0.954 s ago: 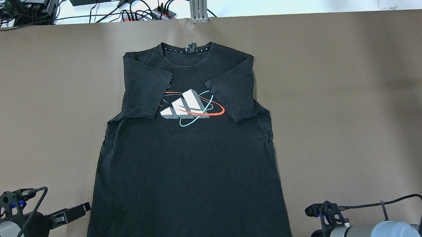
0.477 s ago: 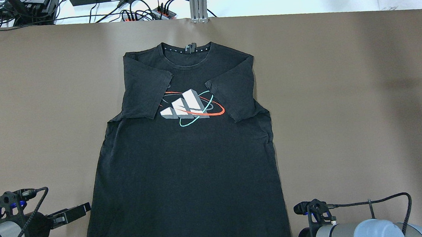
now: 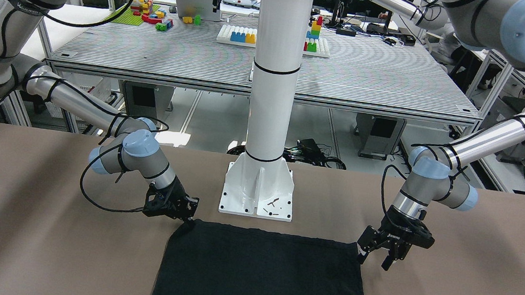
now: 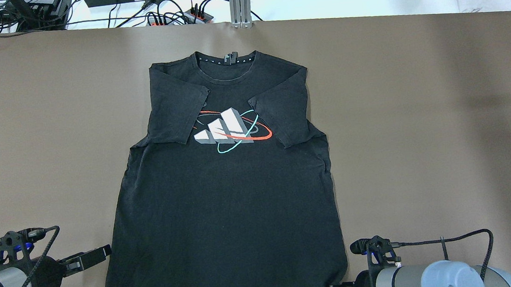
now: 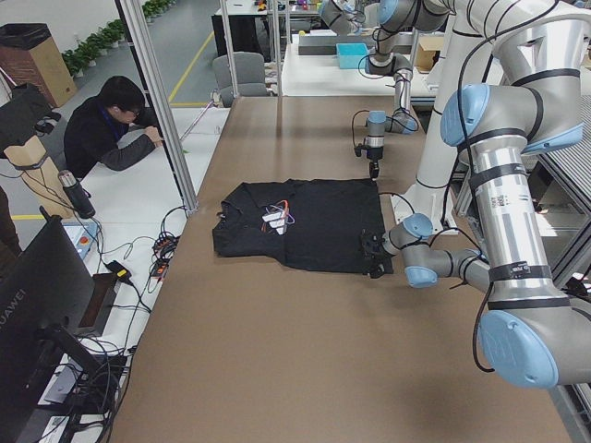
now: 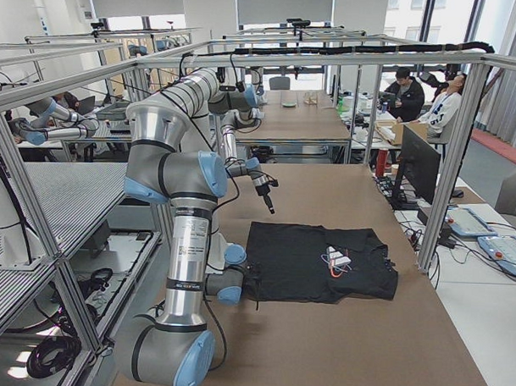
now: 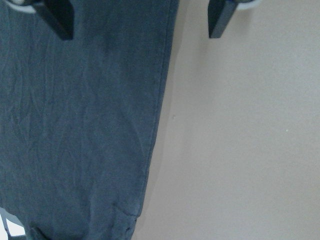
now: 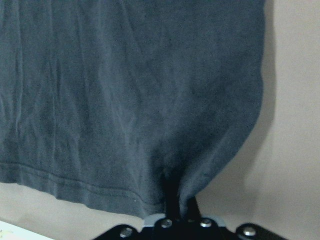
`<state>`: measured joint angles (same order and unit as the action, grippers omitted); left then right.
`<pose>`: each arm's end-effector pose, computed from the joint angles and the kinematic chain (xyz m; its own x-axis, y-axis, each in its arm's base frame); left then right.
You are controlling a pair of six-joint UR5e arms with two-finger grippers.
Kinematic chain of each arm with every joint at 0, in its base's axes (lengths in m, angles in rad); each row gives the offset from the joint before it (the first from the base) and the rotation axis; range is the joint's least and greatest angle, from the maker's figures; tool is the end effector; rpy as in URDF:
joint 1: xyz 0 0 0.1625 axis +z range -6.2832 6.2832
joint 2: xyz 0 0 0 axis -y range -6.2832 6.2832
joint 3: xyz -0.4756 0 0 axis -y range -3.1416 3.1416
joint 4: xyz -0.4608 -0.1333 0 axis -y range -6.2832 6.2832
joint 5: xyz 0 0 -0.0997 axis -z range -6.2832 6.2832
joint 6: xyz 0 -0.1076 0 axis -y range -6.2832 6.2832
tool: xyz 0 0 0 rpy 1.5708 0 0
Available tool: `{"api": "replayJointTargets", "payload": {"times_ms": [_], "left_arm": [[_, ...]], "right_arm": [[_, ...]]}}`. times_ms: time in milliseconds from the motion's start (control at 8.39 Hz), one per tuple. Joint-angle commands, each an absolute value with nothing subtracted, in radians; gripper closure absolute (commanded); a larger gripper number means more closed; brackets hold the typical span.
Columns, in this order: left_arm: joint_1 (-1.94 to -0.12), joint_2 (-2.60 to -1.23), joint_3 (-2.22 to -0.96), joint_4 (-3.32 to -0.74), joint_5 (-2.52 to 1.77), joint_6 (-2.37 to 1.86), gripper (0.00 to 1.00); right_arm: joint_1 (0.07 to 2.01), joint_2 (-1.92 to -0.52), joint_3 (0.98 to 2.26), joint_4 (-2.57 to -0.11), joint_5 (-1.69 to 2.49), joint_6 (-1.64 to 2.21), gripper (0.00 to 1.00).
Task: Fold clothes
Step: 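Grasp the hem corners nearest the robot with both grippers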
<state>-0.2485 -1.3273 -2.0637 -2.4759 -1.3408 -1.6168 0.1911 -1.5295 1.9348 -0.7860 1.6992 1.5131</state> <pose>0.4148 -0.2681 0.4615 0.3712 -0.1404 -0.9179 0.4591 0.8870 0.0500 -0.5460 -0.2274 0.4031 0.3683 0.0130 0.9296 -0.0505 0.9987 0.0060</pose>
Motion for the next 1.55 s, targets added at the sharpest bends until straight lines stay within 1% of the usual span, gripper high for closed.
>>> {"api": "replayJointTargets", "payload": {"times_ms": [0, 119, 238, 477, 715, 954, 1192, 1312, 1431], "left_arm": [[-0.249, -1.339, -2.072, -2.477, -1.344, -1.618, 0.06], [-0.245, -1.338, -2.077, -2.480, -1.345, -1.621, 0.06], [-0.201, -1.336, -2.074, -2.480, -1.332, -1.641, 0.06], [-0.093, -1.336, -2.068, -2.480, -1.222, -1.702, 0.06], [-0.025, -1.335, -2.056, -2.479, -1.160, -1.733, 0.06], [-0.008, -1.335, -2.008, -2.479, -1.141, -1.746, 0.06], [-0.005, -1.336, -1.994, -2.479, -1.141, -1.747, 0.06], [0.009, -1.341, -1.996, -2.479, -1.138, -1.749, 0.25], [0.015, -1.345, -1.997, -2.479, -1.137, -1.749, 0.53]], "right_arm": [[0.225, -1.534, 1.943, -0.782, 1.715, 1.505, 1.00], [0.227, -1.535, 1.963, -0.776, 1.717, 1.503, 1.00], [0.227, -1.536, 1.983, -0.776, 1.717, 1.505, 1.00], [0.225, -1.532, 1.985, -0.775, 1.715, 1.503, 1.00], [0.225, -1.534, 1.983, -0.775, 1.712, 1.502, 1.00], [0.230, -1.534, 1.982, -0.775, 1.712, 1.502, 1.00], [0.232, -1.532, 1.982, -0.775, 1.710, 1.502, 1.00], [0.232, -1.532, 1.982, -0.775, 1.710, 1.502, 1.00], [0.232, -1.534, 1.982, -0.775, 1.712, 1.500, 1.00]]}}
